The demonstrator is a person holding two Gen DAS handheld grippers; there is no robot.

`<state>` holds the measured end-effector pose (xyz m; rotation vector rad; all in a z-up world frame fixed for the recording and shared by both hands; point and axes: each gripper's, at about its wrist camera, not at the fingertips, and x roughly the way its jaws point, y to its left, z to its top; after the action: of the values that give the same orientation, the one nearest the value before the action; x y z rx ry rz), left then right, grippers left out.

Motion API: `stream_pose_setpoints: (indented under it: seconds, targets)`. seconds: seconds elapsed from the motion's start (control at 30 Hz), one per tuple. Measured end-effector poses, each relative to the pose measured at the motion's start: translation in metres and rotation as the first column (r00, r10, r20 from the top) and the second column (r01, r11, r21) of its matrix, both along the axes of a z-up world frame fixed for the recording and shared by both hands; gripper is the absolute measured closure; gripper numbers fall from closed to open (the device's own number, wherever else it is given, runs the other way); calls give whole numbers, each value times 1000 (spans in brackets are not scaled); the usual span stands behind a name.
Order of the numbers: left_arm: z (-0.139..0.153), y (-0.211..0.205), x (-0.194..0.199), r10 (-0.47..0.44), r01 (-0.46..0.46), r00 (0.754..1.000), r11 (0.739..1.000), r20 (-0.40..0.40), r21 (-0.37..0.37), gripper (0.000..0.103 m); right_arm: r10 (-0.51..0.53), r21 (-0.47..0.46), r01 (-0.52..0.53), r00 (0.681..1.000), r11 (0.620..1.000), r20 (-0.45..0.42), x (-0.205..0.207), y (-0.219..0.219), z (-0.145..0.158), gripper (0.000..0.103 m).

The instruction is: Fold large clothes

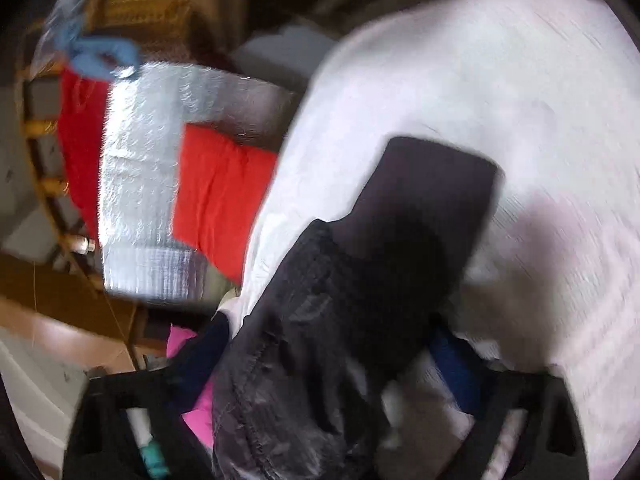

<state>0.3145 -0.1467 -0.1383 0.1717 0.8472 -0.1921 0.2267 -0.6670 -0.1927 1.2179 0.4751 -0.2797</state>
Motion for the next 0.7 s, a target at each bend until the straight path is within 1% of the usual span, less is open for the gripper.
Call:
stream_pose_setpoints:
  seconds: [0.03,0.1,0.17,0.2,0.27,0.3,0.37,0.43,0.57,0.67,0.7]
  targets:
    - [2,3,1,10,-10,1000,1000,0,-6,0,-3,-7,3,1000,1000,-15,1,0,0,76]
    - [7,10,2,29,-29,1000,999,8,-15,0,-31,-4,31,1000,1000,3,-6,5,5,76]
    - [13,19,1,47,-47,999,999,27,-19,0,-32,-72,33,999,997,14,-7,18,25,76]
    - [16,25,1,63,-62,997,998,39,-18,0,-19,-139,23,999,990,30,-7,30,43,76]
    - [21,36,1,93,-92,994,995,57,-24,0,27,-234,-10,997,972,68,-3,54,75,76]
    - [24,43,0,107,-105,992,994,65,-32,0,55,-263,-28,994,964,96,-2,69,89,76]
    - [27,56,-3,125,-122,990,991,71,-49,0,115,-293,-68,983,954,145,-3,101,106,76]
    - [30,67,-3,142,-137,987,989,74,-60,0,182,-310,-131,973,942,143,7,132,112,76]
    - [32,86,-1,189,-184,979,981,80,-66,0,332,-305,-280,934,910,133,28,190,115,76]
    - [31,100,1,224,-218,972,973,71,-79,0,450,-275,-405,885,872,123,51,237,104,73]
    - [30,104,1,233,-227,970,970,65,-85,0,490,-253,-452,864,856,114,59,251,99,68]
